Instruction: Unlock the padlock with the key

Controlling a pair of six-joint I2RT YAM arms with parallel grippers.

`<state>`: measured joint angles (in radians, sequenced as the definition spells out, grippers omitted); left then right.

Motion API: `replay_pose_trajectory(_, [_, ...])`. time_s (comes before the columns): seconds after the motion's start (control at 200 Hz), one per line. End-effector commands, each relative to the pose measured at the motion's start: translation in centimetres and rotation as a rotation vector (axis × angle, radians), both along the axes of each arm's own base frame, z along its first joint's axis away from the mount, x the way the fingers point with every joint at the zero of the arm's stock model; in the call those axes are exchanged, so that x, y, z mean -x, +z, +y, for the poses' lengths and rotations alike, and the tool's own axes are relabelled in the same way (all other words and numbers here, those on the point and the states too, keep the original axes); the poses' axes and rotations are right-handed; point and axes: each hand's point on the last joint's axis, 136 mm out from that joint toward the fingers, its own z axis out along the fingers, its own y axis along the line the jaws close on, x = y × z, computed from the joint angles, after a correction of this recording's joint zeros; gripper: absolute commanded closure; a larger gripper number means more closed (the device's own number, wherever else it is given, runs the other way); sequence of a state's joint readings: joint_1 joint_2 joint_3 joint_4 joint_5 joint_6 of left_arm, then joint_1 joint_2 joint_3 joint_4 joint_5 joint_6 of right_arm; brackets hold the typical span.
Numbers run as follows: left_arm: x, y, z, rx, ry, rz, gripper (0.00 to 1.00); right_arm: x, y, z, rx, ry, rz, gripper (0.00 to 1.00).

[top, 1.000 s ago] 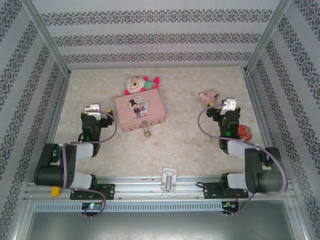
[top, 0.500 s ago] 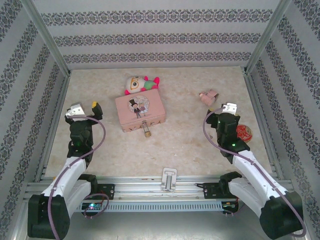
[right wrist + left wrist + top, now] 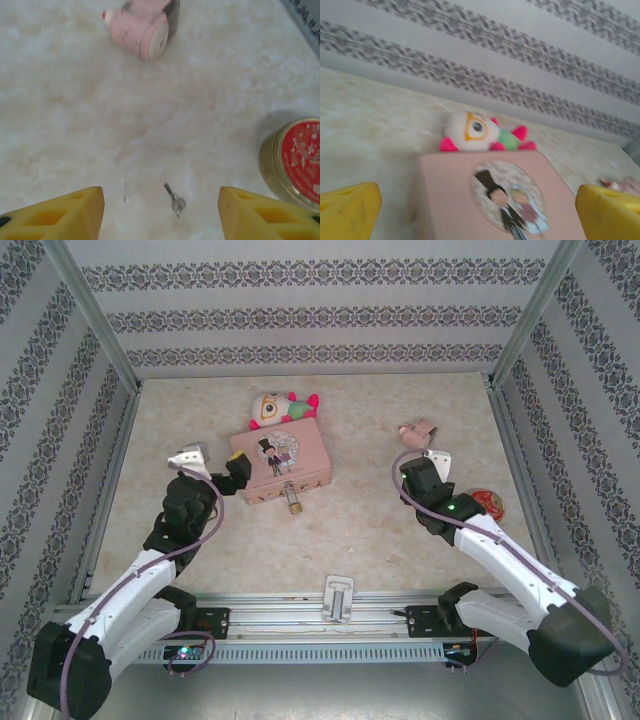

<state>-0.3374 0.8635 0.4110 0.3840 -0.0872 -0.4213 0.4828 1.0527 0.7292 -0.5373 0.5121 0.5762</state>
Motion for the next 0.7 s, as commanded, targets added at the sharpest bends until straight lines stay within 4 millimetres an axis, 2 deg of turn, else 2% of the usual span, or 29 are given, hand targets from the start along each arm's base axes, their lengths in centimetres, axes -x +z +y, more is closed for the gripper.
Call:
replay_pose_trajectory(0.0, [-0.4,-0.7,-1.8,0.037,-0.053,0.066,0.01,2.7,-2.0,-0.2,-0.041,-0.068,0.153,0.41])
replay_pose_trajectory(0.205, [-2.2,-1.4,-3.6,0.062,-0.105,0.107,0.01,5.4,-4.9,-1.1,-0.124,-0.157,0.290,0.49])
replay_pose_trajectory(0.34, [-2.9,-1.4,-3.8,0.087,-0.101,0.098,0.01,6.4,-6.6,-2.0,-0.210,-0.199,0.359,0.56])
replay_pose_trajectory(0.49, [-3.1,-1.3,-3.9,0.078,-0.100,0.097,0.01,6.2,-7.5,-2.2,-0.260,-0.206,0.384,0.57])
replay_pose_trajectory(0.695, [-2.7,-1.3,-3.4,0.056,-0.087,0.098,0.01,4.4,-8.3,-2.1,-0.248,-0.175,0.431,0.60])
